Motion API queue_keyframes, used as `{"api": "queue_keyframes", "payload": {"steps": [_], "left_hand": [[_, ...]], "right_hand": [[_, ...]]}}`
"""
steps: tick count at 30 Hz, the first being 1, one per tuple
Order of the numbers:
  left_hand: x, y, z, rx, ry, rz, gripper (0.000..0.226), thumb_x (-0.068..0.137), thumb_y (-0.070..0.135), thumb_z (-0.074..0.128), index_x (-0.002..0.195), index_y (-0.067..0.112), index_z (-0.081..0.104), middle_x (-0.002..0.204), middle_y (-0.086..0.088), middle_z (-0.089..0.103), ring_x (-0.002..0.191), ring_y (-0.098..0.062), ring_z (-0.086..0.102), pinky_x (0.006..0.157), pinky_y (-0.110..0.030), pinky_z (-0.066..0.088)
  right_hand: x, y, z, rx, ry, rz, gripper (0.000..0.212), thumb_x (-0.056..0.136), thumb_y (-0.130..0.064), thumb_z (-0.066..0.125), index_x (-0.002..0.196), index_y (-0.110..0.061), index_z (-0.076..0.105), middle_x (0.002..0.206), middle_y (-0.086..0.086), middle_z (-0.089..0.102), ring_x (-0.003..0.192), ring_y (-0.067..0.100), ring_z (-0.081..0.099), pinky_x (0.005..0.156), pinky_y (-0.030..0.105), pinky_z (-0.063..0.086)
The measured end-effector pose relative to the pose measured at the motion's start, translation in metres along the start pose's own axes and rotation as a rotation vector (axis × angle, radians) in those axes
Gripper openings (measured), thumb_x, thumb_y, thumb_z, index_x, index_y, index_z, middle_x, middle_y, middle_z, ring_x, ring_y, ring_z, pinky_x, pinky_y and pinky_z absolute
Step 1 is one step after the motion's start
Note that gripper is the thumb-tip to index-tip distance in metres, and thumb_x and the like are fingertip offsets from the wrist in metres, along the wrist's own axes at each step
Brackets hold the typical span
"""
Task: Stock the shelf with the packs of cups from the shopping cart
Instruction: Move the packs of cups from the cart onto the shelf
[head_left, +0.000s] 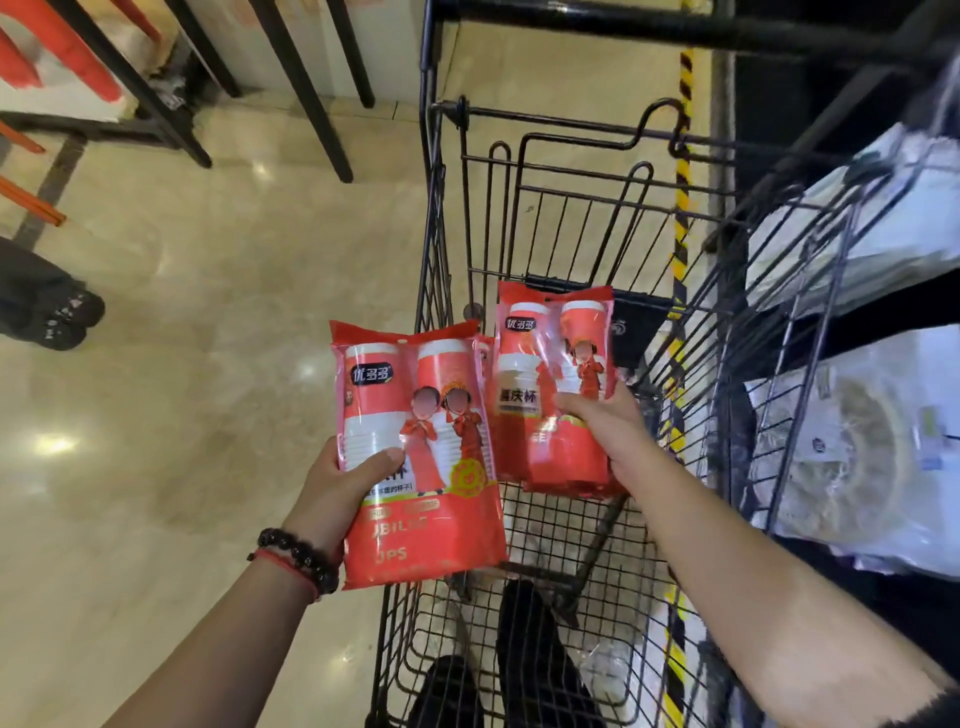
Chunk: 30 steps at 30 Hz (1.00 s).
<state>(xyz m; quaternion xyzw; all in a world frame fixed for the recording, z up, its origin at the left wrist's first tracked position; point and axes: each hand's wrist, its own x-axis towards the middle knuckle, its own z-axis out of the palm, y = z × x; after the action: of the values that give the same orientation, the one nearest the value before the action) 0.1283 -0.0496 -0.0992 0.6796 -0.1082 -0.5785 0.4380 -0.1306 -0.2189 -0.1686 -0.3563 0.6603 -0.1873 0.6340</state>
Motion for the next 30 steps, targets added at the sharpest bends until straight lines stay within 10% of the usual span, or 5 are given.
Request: {"api": "queue_keyframes", "payload": {"steps": [6,11,18,25,30], "left_hand": [[-0.019,0.005,0.005,0.048,0.003,0.045,0.08,0.049,0.042,0.087,0.12,0.018,0.059,0.104,-0.014,0.076,0.087,-0.037,0.074,0.069,-0.046,0.06],[-0.041,0.006,0.013,0.116,-0.012,0.125,0.06,0.046,0.045,0.088,0.101,0.034,0.067,0.096,-0.004,0.078,0.08,-0.026,0.076,0.06,-0.036,0.06],[-0.077,-0.023,0.005,0.277,-0.014,0.204,0.079,0.042,0.05,0.089,0.111,0.022,0.062,0.102,-0.003,0.076,0.087,-0.021,0.075,0.069,-0.036,0.058],[-0.112,-0.043,-0.012,0.41,-0.127,0.307,0.074,0.044,0.056,0.084,0.107,0.024,0.062,0.095,0.006,0.075,0.079,-0.005,0.073,0.065,-0.023,0.053],[-0.145,-0.06,-0.019,0.435,-0.249,0.361,0.062,0.043,0.053,0.085,0.095,0.026,0.063,0.082,0.017,0.076,0.07,0.003,0.071,0.052,-0.01,0.05]], "right_hand": [[-0.079,0.018,-0.055,-0.011,0.137,-0.103,0.061,0.069,-0.016,0.092,0.118,-0.026,0.057,0.102,-0.005,0.075,0.087,0.013,0.075,0.065,0.027,0.059],[-0.128,0.044,-0.079,-0.036,0.166,-0.088,0.065,0.068,-0.024,0.092,0.124,-0.021,0.058,0.11,0.003,0.074,0.099,0.026,0.072,0.091,0.054,0.057],[-0.193,0.076,-0.08,-0.02,0.192,-0.196,0.068,0.064,-0.022,0.092,0.124,-0.02,0.06,0.113,0.002,0.074,0.104,0.023,0.071,0.096,0.053,0.055],[-0.289,0.11,-0.061,0.13,0.333,-0.257,0.06,0.053,-0.028,0.09,0.104,-0.04,0.062,0.094,-0.014,0.076,0.082,0.004,0.074,0.06,0.02,0.057],[-0.361,0.15,-0.055,0.089,0.452,-0.301,0.038,0.063,-0.011,0.086,0.095,-0.024,0.07,0.09,0.0,0.079,0.081,0.018,0.077,0.07,0.04,0.061]]}}
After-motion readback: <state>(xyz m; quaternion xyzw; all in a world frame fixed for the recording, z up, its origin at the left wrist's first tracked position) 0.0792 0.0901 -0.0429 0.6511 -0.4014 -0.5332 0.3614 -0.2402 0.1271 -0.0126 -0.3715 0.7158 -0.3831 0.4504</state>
